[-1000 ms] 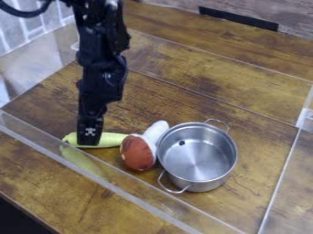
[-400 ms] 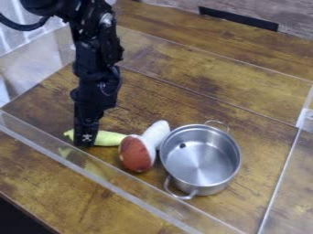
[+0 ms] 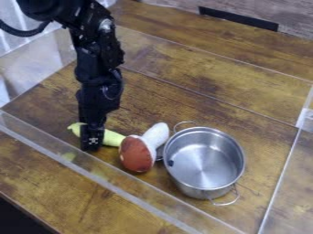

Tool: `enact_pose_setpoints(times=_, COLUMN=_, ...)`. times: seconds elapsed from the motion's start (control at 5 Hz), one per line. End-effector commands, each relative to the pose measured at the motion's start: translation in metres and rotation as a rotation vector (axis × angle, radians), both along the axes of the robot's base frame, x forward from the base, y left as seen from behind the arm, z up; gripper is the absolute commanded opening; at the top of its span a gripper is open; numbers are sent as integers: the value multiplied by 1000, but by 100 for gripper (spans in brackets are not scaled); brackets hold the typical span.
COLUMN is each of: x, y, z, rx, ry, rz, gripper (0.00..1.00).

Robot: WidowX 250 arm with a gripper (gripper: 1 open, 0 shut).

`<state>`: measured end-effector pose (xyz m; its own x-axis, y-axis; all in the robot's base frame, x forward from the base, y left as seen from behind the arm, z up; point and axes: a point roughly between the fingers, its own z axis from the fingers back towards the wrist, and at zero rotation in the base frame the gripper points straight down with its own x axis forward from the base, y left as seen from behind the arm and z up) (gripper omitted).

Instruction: Move the green spoon to the right

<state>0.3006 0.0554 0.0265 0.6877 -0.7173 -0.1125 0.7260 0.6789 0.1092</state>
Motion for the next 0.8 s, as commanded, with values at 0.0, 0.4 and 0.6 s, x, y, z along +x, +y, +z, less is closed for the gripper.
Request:
enact_pose_setpoints(times=0.0, x=3, y=13, z=23, rx=-2, ry=-47, rz=30, gripper=100)
enact_pose_setpoints(times=0.4, x=6, y=25, z=29, rx=-26, ry=-41, rz=11, gripper=100)
enact_pose_setpoints(times=0.6, x=9, y=26, z=27, rx=-40, ry=-38, rz=-39, gripper=100)
